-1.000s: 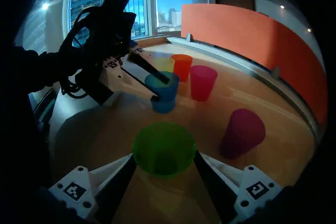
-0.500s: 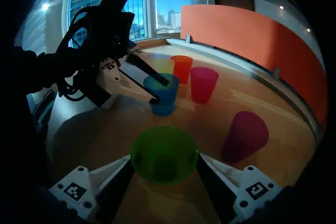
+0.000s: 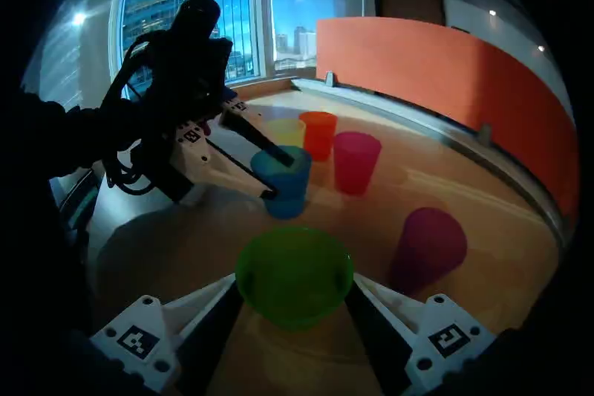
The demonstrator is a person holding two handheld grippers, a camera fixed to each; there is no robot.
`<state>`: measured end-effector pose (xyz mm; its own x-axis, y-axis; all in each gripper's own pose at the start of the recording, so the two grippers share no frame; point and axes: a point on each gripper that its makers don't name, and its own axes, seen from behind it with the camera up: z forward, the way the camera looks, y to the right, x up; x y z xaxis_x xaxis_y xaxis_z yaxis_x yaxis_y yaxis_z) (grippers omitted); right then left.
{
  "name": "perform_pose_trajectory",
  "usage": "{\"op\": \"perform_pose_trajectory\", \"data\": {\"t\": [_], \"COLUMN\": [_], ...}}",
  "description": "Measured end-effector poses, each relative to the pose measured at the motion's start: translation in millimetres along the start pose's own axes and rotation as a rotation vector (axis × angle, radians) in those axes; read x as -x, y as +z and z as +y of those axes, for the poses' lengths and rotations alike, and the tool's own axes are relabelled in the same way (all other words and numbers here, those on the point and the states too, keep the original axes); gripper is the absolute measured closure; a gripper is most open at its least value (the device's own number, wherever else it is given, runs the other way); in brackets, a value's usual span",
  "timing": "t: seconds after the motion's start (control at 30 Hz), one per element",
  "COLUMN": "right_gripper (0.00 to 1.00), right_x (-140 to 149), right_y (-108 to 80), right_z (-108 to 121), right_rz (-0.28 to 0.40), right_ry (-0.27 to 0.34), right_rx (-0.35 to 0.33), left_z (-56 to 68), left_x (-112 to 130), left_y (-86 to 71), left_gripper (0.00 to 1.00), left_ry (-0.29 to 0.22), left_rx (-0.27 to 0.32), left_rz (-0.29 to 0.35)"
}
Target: Pour water
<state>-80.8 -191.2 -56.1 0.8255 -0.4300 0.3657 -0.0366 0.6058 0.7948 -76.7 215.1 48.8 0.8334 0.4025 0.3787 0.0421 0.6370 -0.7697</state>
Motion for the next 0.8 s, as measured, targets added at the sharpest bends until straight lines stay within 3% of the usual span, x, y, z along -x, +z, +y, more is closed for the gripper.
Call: {"op": "perform_pose_trajectory", "data": {"t": [0.4,0.8], "right_gripper": [0.1,0.1], "right_x": [-18,-43], "right_y": [-13.5,-25.5], "right_z": [-2,-11], "right_rz": [0.04,0.115], "right_ry": [-0.013,-0.019], "right_rx": [0.025,0.034], "left_z": [8.8,17.7], "left_x": [-11,-38], "left_y": [-22.1,-62.4], "left_gripper": [0.14,0.14], "left_ry": [0.0,-0.019], "left_rx": [-0.016,-0.043], "left_rz": [0.043,0.141]}}
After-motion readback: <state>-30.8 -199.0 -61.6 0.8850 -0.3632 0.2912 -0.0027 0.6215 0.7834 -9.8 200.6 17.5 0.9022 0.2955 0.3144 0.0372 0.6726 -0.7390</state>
